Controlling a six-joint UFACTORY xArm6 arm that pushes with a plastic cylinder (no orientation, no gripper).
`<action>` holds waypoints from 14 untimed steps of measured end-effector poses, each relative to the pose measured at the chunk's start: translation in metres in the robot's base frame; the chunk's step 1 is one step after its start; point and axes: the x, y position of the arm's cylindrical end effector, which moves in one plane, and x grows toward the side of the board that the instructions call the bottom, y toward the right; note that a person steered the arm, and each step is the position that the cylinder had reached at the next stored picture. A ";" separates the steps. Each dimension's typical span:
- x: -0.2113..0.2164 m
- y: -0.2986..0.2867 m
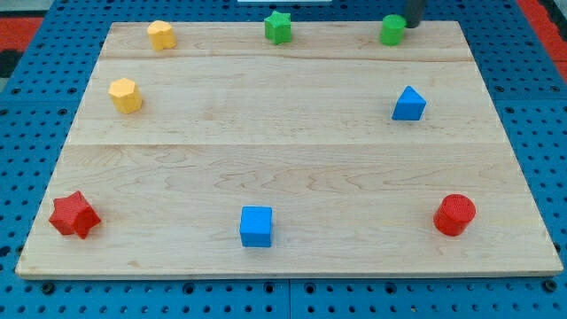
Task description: Move the green star into the green circle
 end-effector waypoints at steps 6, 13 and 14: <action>0.089 -0.242; 0.042 -0.243; 0.049 -0.216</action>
